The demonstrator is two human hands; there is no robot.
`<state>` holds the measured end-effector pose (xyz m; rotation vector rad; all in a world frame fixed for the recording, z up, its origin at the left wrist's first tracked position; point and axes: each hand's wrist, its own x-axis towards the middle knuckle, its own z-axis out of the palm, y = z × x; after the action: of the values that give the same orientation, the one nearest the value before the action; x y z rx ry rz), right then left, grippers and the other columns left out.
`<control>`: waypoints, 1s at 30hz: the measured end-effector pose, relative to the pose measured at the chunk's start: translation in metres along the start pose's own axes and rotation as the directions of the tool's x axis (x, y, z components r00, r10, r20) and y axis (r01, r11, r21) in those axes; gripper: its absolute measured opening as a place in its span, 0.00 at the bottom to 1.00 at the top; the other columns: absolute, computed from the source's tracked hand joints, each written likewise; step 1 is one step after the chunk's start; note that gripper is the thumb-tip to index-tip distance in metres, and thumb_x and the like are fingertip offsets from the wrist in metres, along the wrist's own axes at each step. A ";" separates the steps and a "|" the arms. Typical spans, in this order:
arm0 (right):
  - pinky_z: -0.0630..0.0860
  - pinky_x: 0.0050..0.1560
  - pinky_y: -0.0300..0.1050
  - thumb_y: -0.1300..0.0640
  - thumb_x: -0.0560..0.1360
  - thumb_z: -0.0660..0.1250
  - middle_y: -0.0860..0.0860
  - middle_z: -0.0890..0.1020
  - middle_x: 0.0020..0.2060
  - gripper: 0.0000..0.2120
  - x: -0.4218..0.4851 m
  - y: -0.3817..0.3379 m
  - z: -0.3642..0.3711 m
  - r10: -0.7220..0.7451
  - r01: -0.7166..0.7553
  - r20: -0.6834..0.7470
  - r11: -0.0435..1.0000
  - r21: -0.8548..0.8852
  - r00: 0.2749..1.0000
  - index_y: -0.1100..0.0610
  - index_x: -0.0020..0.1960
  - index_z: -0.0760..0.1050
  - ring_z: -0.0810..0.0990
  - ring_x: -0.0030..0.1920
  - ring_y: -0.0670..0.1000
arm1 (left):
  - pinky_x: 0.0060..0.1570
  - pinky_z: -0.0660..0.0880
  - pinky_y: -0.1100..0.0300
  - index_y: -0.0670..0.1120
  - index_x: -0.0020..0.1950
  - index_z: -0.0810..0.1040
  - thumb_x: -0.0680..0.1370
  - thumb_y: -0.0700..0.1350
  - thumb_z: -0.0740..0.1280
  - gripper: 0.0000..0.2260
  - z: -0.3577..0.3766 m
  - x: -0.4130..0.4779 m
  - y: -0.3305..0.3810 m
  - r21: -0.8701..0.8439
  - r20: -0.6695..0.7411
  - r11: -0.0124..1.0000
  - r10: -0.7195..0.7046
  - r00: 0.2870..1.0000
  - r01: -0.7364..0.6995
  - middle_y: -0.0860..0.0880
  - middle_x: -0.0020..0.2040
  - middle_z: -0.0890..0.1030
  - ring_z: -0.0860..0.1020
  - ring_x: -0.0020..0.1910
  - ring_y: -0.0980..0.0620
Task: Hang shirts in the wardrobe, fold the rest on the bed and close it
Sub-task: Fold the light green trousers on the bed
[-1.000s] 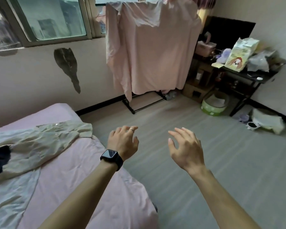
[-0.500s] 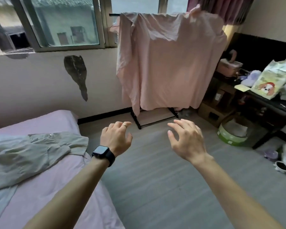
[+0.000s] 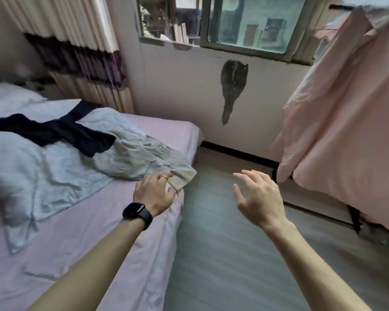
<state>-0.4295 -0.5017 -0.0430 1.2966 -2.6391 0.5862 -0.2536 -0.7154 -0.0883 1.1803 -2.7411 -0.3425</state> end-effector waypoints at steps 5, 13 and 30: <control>0.75 0.62 0.53 0.52 0.74 0.72 0.51 0.84 0.57 0.15 0.105 -0.031 0.053 -0.238 0.237 0.011 0.969 0.070 0.971 0.52 0.60 0.82 0.79 0.61 0.58 | 0.61 0.70 0.54 0.55 0.72 0.73 0.79 0.53 0.61 0.20 0.001 0.048 -0.056 0.039 -0.035 0.976 -0.212 0.977 0.214 0.53 0.68 0.76 0.73 0.65 0.48; 0.71 0.67 0.50 0.48 0.78 0.67 0.48 0.80 0.64 0.18 0.278 -0.060 0.143 -0.428 0.404 0.203 0.902 0.151 0.881 0.49 0.67 0.78 0.75 0.66 0.54 | 0.60 0.69 0.54 0.57 0.69 0.73 0.79 0.53 0.60 0.19 0.009 0.162 -0.108 0.007 -0.078 0.899 -0.435 0.897 0.437 0.52 0.63 0.77 0.74 0.63 0.48; 0.68 0.69 0.45 0.43 0.80 0.59 0.44 0.75 0.70 0.24 0.541 -0.062 0.390 -0.636 0.624 0.619 0.728 0.283 0.461 0.47 0.75 0.68 0.67 0.72 0.51 | 0.65 0.64 0.52 0.54 0.74 0.67 0.81 0.50 0.57 0.20 0.145 0.356 -0.125 0.076 0.236 0.618 -0.774 0.588 0.782 0.51 0.68 0.71 0.68 0.68 0.48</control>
<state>-0.6984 -1.0882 -0.2232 2.7460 -2.2129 -0.0378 -0.4402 -1.0361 -0.2483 2.4462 -2.1616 -0.6557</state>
